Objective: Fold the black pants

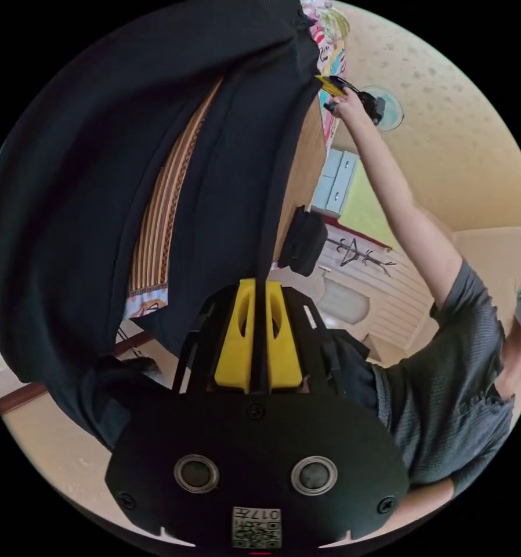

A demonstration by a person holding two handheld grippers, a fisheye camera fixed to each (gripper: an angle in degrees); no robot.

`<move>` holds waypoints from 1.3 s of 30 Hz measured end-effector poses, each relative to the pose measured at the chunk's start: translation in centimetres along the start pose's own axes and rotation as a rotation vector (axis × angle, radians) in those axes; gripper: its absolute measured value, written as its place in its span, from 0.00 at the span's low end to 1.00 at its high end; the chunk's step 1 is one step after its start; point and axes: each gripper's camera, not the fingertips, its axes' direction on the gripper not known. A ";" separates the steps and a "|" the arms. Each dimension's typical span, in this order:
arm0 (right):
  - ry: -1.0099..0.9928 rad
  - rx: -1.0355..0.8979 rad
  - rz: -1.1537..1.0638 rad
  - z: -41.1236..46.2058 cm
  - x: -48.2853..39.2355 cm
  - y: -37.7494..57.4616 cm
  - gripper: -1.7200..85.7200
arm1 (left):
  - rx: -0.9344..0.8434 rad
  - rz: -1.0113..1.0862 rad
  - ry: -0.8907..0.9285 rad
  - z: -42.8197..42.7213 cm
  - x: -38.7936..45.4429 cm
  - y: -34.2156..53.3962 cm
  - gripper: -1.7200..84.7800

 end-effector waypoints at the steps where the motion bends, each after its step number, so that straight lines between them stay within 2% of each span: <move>1: 0.030 0.101 -0.095 -2.6 -4.8 0.8 0.05 | 0.029 -0.006 0.023 -0.8 -0.6 0.7 0.05; 3: 0.024 0.149 -0.165 -4.7 -11.2 1.1 0.05 | 0.129 -0.027 0.043 -4.1 -2.5 3.7 0.04; 5: -0.054 0.118 -0.195 -4.6 -16.5 0.6 0.05 | 0.209 -0.035 0.013 -6.5 -3.3 5.6 0.04; 7: -0.195 -0.004 -0.228 -1.6 -22.3 -0.5 0.04 | 0.277 -0.054 -0.047 -8.6 -4.0 6.8 0.04; 10: -0.318 -0.124 -0.187 2.0 -24.8 -0.3 0.04 | 0.318 -0.117 -0.198 -10.8 -5.3 7.5 0.05; 12: -0.370 -0.124 -0.118 1.7 -23.8 1.2 0.04 | 0.296 -0.137 -0.300 -11.5 -6.0 7.2 0.05; 15: -0.460 -0.104 -0.191 -0.3 -21.3 6.5 0.06 | 0.235 -0.075 -0.371 -11.0 -5.9 6.7 0.05; 18: -0.405 -0.195 -0.217 -0.5 -17.7 14.3 0.07 | 0.170 -0.045 -0.410 -10.1 -5.9 6.3 0.05; 22: -0.450 -0.330 -0.054 0.9 -14.2 21.9 0.10 | 0.097 -0.013 -0.477 -9.5 -5.2 6.0 0.05; 25: -0.464 -0.260 -0.018 0.6 -16.7 20.2 0.11 | 0.039 0.054 -0.491 -8.7 -3.7 6.0 0.05; 28: -0.463 -0.192 -0.118 1.0 -22.7 15.3 0.13 | -0.011 0.132 -0.501 -7.6 -1.7 6.5 0.04; 31: -0.410 -0.201 -0.178 3.4 -28.3 11.3 0.15 | -0.031 0.196 -0.503 -6.5 -0.2 7.2 0.04; 33: -0.363 -0.280 -0.194 5.8 -30.7 10.0 0.15 | -0.047 0.218 -0.471 -6.1 0.2 7.6 0.03; 34: -0.282 -0.346 -0.198 7.3 -31.8 9.7 0.15 | -0.048 0.219 -0.460 -6.1 0.2 7.7 0.03; 36: -0.198 -0.307 -0.195 6.5 -32.3 10.0 0.11 | -0.037 0.213 -0.406 -6.7 0.2 8.3 0.03; 38: -0.237 -0.256 -0.099 4.4 -31.6 10.7 0.08 | -0.027 0.214 -0.366 -7.5 0.2 9.0 0.02; 39: -0.283 -0.167 -0.061 2.0 -31.0 11.4 0.07 | -0.026 0.233 -0.327 -8.0 0.4 9.5 0.02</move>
